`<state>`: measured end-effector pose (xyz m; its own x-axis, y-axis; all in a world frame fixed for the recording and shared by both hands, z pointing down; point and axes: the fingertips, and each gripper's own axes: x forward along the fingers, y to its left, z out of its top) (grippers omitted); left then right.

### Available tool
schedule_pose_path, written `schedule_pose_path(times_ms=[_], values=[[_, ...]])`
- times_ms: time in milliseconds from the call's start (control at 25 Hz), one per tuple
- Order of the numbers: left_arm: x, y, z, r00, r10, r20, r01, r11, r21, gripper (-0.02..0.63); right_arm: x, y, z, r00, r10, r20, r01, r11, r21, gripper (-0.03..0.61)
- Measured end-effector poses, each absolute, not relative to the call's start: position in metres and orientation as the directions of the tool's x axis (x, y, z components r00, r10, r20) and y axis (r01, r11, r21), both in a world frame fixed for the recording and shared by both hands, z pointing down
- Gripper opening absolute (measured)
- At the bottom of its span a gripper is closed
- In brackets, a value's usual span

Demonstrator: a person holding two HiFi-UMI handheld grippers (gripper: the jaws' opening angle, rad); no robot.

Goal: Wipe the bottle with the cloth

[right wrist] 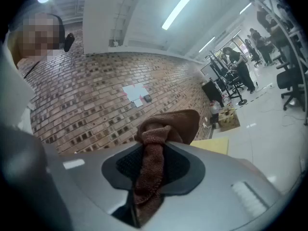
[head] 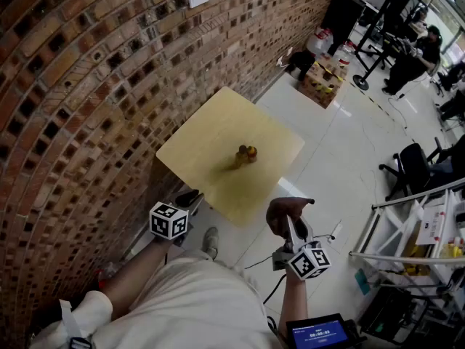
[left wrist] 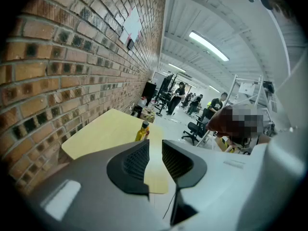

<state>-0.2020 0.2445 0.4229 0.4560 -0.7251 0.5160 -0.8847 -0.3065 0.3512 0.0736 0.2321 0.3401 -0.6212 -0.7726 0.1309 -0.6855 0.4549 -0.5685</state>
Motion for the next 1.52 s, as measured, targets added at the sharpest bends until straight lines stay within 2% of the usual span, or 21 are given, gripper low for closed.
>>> schedule_pose_path(times_ms=[320,680,800,1000,1240,1520], values=[[-0.217,0.164,0.441,0.525,-0.668,0.528,-0.85,-0.444,0.283,0.121,0.044,0.177,0.354,-0.573,-0.807,0.145,-0.717,0.408,-0.566,0.095],[-0.168,0.072,0.463,0.54,-0.602,0.588,-0.813,-0.555,0.179,0.133,0.059,0.14,0.384,-0.608,-0.768,0.2,-0.709,0.413,-0.571,0.095],[-0.144,0.044,0.472,0.522,-0.567,0.637,-0.782,-0.617,0.091,0.137,0.061,0.123,0.406,-0.655,-0.721,0.226,-0.677,0.427,-0.599,0.095],[-0.132,0.019,0.499,0.435,-0.46,0.774,-0.66,-0.748,-0.073,0.153,0.041,0.084,0.429,-0.778,-0.581,0.239,-0.588,0.539,-0.603,0.095],[-0.106,0.002,0.532,0.375,-0.347,0.859,-0.551,-0.829,-0.095,0.161,0.028,0.044,0.456,-0.849,-0.445,0.285,-0.524,0.636,-0.566,0.095],[-0.107,0.004,0.557,0.324,-0.271,0.906,-0.416,-0.901,-0.121,0.167,-0.021,0.028,0.5,-0.852,-0.379,0.36,-0.52,0.68,-0.516,0.095]])
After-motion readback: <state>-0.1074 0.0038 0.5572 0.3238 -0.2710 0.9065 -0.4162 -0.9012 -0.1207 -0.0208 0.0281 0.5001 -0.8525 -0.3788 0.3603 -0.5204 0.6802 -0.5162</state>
